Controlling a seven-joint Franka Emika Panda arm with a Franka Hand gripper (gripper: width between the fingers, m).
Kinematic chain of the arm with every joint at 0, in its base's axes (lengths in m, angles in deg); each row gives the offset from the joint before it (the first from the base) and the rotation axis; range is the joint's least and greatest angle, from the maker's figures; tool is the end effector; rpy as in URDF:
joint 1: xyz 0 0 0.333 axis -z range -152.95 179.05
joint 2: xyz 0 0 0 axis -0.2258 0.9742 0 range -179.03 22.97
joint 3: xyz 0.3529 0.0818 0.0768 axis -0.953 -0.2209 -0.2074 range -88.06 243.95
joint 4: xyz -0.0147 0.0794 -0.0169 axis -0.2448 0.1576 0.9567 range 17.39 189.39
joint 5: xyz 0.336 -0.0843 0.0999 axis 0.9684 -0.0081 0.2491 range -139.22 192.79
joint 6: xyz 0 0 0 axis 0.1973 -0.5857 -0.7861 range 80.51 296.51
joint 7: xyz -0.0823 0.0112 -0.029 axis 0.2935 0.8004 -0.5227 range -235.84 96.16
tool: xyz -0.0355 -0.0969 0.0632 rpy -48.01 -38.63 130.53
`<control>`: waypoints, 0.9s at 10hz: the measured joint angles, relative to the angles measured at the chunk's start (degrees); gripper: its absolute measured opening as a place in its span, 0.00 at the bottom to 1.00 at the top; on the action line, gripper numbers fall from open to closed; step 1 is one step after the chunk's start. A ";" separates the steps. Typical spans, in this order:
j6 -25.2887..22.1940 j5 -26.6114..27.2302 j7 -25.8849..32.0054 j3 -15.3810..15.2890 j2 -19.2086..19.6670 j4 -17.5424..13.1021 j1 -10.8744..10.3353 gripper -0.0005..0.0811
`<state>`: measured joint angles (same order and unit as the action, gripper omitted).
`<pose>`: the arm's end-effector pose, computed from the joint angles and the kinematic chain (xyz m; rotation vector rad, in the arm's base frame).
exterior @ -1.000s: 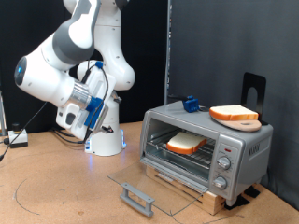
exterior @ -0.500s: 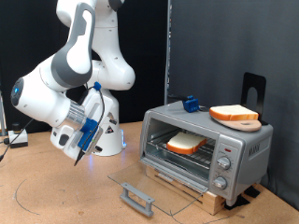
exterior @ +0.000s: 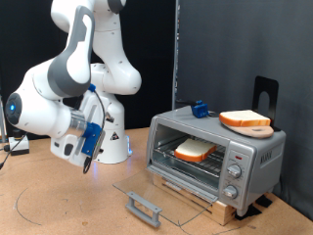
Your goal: Make a piece of toast with the oven
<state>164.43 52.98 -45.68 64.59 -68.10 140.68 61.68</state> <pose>0.3644 -0.1897 0.3533 -2.1360 0.3838 0.6785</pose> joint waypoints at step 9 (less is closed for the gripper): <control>15.03 0.47 3.74 0.03 7.11 2.78 0.00 1.00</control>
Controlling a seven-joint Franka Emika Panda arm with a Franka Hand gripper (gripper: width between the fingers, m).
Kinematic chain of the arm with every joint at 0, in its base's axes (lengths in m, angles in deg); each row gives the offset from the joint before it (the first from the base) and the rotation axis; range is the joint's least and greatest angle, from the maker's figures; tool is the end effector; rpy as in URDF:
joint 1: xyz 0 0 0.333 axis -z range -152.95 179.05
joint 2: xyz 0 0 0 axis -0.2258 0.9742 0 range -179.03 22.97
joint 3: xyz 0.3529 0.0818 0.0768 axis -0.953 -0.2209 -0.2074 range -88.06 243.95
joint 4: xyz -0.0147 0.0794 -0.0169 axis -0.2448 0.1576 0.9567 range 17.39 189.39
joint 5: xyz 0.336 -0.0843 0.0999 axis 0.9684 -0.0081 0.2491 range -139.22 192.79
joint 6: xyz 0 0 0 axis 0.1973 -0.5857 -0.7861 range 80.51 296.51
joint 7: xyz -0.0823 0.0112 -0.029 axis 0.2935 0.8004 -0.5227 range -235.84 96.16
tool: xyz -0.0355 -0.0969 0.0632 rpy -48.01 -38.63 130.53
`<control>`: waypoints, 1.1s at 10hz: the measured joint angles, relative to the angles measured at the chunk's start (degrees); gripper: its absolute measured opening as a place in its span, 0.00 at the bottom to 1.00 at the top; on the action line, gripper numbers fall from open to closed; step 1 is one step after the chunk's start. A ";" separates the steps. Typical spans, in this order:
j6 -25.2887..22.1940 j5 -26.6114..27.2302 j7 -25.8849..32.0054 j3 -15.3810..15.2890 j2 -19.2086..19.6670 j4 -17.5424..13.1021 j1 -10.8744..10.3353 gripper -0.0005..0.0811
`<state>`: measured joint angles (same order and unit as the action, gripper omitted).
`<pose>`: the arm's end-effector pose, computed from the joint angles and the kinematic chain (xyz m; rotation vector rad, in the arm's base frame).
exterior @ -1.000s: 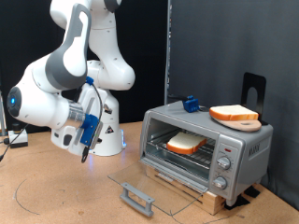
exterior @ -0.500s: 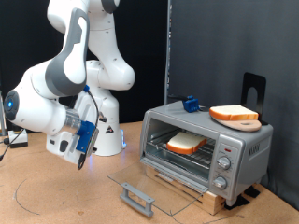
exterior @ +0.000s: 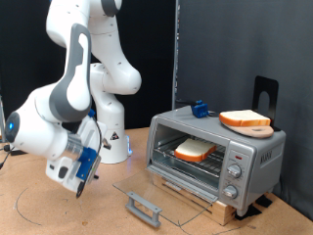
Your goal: Make a piece of toast with the oven
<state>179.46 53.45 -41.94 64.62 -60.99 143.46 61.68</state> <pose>0.3734 -0.2059 0.2801 -2.1949 0.4302 0.5693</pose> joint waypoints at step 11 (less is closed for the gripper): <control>10.24 0.82 -1.20 -2.08 8.97 5.32 -2.52 1.00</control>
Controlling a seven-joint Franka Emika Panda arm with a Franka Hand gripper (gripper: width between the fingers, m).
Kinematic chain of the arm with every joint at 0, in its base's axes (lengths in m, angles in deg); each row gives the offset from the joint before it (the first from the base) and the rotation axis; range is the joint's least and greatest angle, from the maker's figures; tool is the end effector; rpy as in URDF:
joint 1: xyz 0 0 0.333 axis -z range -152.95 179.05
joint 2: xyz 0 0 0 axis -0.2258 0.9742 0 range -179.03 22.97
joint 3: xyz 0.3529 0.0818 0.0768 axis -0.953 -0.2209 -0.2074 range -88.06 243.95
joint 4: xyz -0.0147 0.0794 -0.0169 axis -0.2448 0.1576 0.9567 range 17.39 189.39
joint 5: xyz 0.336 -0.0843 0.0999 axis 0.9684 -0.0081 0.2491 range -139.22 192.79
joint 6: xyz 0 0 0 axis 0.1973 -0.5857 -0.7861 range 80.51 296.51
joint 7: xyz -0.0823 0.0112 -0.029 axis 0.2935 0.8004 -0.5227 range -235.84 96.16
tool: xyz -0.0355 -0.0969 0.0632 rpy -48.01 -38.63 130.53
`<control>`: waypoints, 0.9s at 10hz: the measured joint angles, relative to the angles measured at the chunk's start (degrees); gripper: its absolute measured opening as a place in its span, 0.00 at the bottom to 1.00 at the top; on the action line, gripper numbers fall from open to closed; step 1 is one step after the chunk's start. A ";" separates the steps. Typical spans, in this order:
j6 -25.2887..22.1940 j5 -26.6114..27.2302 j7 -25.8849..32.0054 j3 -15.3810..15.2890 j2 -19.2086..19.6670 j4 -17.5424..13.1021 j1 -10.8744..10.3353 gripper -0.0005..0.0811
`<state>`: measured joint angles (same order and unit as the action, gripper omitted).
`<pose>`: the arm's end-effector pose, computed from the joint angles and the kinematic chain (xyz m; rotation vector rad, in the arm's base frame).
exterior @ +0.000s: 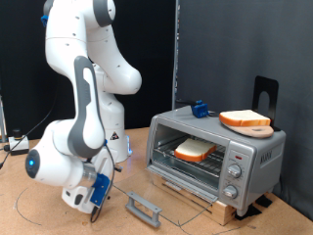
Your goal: Make a piece of toast with the oven
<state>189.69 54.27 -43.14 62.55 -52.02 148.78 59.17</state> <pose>0.3635 -0.1619 0.1949 -2.1493 0.4591 0.6882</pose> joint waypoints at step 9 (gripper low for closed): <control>-15.98 5.63 6.23 -3.28 -7.54 2.99 3.21 1.00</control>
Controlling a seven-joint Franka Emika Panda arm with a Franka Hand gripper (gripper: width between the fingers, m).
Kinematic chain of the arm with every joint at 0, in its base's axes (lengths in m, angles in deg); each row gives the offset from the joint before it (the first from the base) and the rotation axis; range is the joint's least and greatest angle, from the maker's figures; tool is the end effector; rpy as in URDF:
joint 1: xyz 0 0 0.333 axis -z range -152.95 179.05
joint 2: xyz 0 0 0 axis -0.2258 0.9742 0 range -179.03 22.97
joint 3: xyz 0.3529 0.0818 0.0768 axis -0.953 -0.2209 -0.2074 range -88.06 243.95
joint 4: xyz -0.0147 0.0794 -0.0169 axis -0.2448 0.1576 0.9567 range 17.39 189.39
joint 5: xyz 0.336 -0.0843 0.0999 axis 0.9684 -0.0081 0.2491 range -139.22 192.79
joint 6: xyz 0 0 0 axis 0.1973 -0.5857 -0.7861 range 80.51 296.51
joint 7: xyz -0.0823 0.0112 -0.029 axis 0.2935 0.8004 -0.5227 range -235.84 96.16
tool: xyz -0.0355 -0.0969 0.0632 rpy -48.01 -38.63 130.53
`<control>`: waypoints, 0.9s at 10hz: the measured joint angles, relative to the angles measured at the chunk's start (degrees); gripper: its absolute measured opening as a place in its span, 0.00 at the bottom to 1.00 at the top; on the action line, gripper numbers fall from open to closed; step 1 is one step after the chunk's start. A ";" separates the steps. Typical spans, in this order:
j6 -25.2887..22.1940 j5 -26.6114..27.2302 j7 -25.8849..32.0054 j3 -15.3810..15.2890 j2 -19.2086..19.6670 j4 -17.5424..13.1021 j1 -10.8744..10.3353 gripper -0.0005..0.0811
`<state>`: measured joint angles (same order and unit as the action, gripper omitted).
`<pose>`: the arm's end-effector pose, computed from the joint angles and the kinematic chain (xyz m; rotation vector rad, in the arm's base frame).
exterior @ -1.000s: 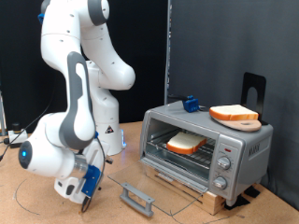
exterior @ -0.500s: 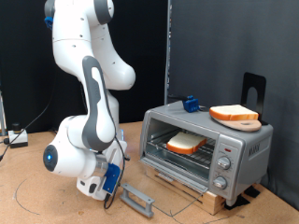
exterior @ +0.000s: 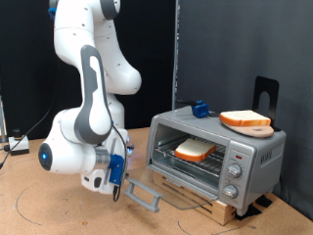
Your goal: Make a piece of toast with the oven
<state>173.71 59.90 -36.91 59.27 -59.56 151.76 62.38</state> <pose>0.3418 -0.1251 0.2567 -1.9341 0.2990 0.6904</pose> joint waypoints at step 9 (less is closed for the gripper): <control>-12.62 3.86 3.28 -3.54 -15.00 6.13 -0.03 1.00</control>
<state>161.09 63.76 -33.64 55.73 -74.56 157.89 62.35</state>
